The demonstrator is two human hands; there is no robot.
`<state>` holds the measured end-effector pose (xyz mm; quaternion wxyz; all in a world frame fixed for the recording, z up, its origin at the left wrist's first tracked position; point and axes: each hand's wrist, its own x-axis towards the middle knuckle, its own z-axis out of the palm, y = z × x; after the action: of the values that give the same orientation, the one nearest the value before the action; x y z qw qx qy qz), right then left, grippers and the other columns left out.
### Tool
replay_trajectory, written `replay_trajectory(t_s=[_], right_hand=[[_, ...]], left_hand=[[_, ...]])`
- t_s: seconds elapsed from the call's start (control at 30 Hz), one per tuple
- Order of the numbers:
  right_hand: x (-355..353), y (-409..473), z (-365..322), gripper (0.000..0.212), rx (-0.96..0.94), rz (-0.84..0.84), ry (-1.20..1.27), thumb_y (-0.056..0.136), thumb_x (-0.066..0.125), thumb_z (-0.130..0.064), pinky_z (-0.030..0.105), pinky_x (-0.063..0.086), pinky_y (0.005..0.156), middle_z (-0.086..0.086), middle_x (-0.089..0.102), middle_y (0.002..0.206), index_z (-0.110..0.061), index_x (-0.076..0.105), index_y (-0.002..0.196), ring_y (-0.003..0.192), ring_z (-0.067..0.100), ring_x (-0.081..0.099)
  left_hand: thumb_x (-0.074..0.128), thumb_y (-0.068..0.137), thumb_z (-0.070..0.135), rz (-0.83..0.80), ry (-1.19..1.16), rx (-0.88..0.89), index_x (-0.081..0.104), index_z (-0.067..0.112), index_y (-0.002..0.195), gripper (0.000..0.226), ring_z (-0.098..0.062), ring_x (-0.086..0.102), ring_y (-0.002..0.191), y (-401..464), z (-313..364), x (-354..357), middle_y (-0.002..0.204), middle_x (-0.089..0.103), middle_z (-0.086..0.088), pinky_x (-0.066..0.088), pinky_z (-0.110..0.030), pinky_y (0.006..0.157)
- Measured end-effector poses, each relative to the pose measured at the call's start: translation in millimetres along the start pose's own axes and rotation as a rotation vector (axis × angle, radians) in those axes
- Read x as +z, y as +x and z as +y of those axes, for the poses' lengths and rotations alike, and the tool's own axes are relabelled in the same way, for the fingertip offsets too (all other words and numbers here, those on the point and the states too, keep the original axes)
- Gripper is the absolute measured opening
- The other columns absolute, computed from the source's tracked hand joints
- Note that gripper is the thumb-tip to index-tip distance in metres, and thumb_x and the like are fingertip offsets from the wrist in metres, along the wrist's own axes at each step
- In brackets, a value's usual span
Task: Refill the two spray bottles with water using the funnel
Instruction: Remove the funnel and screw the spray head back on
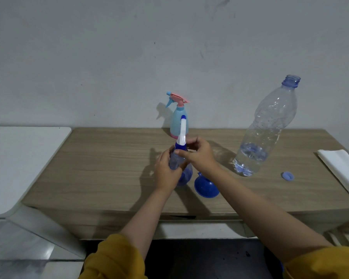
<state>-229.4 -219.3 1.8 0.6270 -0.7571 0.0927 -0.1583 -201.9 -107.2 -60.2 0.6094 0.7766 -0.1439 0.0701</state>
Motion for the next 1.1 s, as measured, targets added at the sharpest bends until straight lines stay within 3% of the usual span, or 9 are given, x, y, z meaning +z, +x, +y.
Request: replay_trajectory(t_s=[0.13,0.27,0.43,0.57,0.67,0.83,0.97,1.03,1.1], right_hand=[[-1,3,7,0.031,-0.002,-0.017,0.038,0.079,0.075,-0.010,0.036,0.056,0.090,0.010,0.071,0.103,-0.005,0.065,0.108,0.098,0.019,0.067],[4,3,8,0.044,0.030,0.042,0.087,0.069,0.084,-0.012,0.031,0.056,0.086,0.011,0.070,0.103,-0.003,0.061,0.105,0.097,0.020,0.067],[7,4,15,0.030,-0.016,0.042,0.120,0.074,0.079,-0.010,0.036,0.056,0.087,0.012,0.071,0.099,-0.005,0.066,0.100,0.095,0.022,0.069],[16,2,16,0.044,0.017,0.136,0.152,0.066,0.086,-0.013,0.029,0.056,0.084,0.010,0.070,0.100,-0.006,0.061,0.101,0.095,0.019,0.068],[13,1,19,0.031,-0.040,0.067,0.151,0.078,0.075,-0.006,0.027,0.053,0.086,0.010,0.070,0.105,-0.007,0.064,0.107,0.098,0.018,0.067],[15,1,16,0.036,0.010,0.139,0.187,0.068,0.084,-0.007,0.026,0.055,0.080,0.006,0.068,0.093,-0.008,0.059,0.094,0.089,0.016,0.067],[12,0,18,0.028,-0.033,0.095,0.150,0.076,0.078,-0.009,0.030,0.054,0.085,0.008,0.070,0.101,-0.010,0.065,0.101,0.096,0.020,0.067],[14,-1,16,0.029,-0.006,0.129,0.148,0.071,0.082,-0.009,0.027,0.053,0.079,0.002,0.067,0.091,-0.014,0.060,0.089,0.087,0.016,0.065],[15,-3,15,0.033,-0.008,0.137,0.155,0.070,0.083,-0.010,0.023,0.054,0.079,0.000,0.066,0.092,-0.015,0.058,0.091,0.087,0.013,0.064]], left_hand=[[0.080,0.070,0.029,0.010,0.010,0.028,0.058,0.015,0.121,0.058,-0.011,0.059,0.105,0,0,-1,0.112,0.064,0.003,0.052,-0.032,0.087],[0.081,0.068,0.026,0.043,0.004,0.016,0.061,0.015,0.114,0.051,-0.011,0.060,0.100,1,-4,3,0.107,0.065,0.002,0.052,-0.039,0.085],[0.081,0.067,0.030,0.065,-0.004,0.006,0.060,0.014,0.116,0.056,-0.011,0.059,0.103,0,-7,5,0.108,0.065,0.002,0.051,-0.033,0.085],[0.080,0.066,0.024,0.076,0.018,0.017,0.061,0.011,0.110,0.049,-0.018,0.060,0.098,0,-9,6,0.103,0.065,-0.002,0.051,-0.036,0.084],[0.082,0.067,0.026,0.075,0.003,0.031,0.061,0.011,0.113,0.054,-0.015,0.060,0.100,0,-7,6,0.106,0.065,0.000,0.049,-0.029,0.084],[0.074,0.065,0.040,0.071,-0.015,0.037,0.062,0.011,0.108,0.053,-0.016,0.061,0.095,0,-6,6,0.100,0.066,-0.001,0.052,-0.036,0.079],[0.075,0.065,0.042,0.073,-0.010,0.031,0.061,0.012,0.115,0.060,-0.015,0.060,0.101,-1,-5,5,0.107,0.066,0.001,0.048,-0.026,0.081],[0.076,0.067,0.035,0.061,-0.006,0.035,0.061,0.011,0.111,0.052,-0.015,0.061,0.097,-2,-4,5,0.103,0.065,0.002,0.048,-0.024,0.077],[0.078,0.068,0.028,0.062,-0.004,0.037,0.061,0.010,0.110,0.048,-0.015,0.060,0.096,-2,-4,5,0.102,0.065,0.000,0.049,-0.025,0.077]])
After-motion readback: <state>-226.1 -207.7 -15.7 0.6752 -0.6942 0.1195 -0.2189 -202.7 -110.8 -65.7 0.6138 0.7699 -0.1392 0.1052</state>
